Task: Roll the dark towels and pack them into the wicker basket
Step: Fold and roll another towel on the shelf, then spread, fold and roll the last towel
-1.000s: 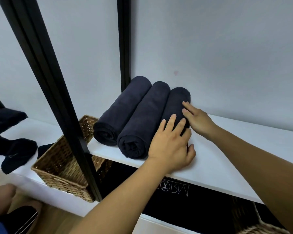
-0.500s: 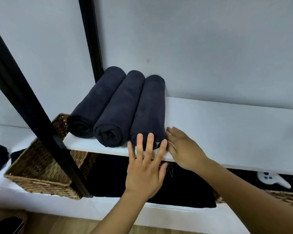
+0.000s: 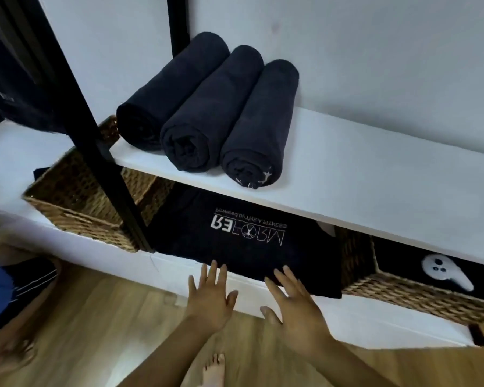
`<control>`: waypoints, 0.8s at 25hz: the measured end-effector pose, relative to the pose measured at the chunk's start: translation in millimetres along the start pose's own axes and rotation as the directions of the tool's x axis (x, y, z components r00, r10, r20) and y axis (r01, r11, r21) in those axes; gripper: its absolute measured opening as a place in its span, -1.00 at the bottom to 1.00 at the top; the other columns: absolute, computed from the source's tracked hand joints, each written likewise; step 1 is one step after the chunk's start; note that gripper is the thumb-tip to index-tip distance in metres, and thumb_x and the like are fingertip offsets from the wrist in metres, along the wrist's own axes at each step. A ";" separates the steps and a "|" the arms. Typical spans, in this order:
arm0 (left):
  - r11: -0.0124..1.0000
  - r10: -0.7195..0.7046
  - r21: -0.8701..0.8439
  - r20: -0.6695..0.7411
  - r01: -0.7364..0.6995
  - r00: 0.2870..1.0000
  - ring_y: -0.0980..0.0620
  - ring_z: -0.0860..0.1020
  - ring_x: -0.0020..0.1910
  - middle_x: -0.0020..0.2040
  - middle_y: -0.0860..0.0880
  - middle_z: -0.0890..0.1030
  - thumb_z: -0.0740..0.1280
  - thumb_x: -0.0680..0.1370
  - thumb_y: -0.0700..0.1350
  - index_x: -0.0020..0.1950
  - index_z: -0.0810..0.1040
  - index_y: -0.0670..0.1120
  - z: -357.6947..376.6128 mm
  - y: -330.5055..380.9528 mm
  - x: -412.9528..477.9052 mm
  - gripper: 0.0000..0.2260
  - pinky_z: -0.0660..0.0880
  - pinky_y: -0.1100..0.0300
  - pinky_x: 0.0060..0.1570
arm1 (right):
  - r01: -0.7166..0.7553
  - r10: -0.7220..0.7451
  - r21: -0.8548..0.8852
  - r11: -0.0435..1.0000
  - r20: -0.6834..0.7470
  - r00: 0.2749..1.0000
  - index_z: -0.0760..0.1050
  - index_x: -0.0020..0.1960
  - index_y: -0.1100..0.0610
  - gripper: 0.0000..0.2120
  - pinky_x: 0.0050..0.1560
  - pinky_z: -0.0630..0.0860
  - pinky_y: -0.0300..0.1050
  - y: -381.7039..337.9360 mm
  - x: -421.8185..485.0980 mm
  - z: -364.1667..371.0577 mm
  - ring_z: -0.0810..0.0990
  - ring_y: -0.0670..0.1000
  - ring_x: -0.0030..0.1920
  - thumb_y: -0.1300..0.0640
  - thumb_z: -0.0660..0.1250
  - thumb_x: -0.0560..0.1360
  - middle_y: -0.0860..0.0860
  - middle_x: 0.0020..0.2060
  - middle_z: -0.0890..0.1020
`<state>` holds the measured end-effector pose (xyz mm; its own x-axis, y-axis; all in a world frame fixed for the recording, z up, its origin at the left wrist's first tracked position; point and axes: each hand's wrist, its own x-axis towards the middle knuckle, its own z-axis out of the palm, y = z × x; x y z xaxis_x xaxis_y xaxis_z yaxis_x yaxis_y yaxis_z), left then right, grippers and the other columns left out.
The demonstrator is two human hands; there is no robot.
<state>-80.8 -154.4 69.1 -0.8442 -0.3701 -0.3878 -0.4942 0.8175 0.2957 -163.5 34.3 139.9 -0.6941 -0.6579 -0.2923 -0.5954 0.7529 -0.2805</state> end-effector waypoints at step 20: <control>-0.224 -0.670 -0.824 0.518 0.521 0.532 -0.18 0.59 -0.08 0.15 -0.15 0.50 0.29 0.49 0.35 0.35 0.45 0.00 35.7 -106.1 176.6 -0.42 0.62 -0.17 0.00 | -0.387 0.852 0.839 -0.383 0.483 0.204 0.42 0.29 0.15 -0.52 -0.28 0.68 0.06 186.0 107.4 138.8 0.72 0.10 -0.23 -0.10 0.42 0.51 0.17 -0.03 0.66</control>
<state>-170.0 -290.8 -61.9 -0.0103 -0.5154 -0.8569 -0.5000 -0.7394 0.4508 -292.7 100.8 -70.5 -0.4537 0.4970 -0.7397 0.8357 -0.0509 -0.5468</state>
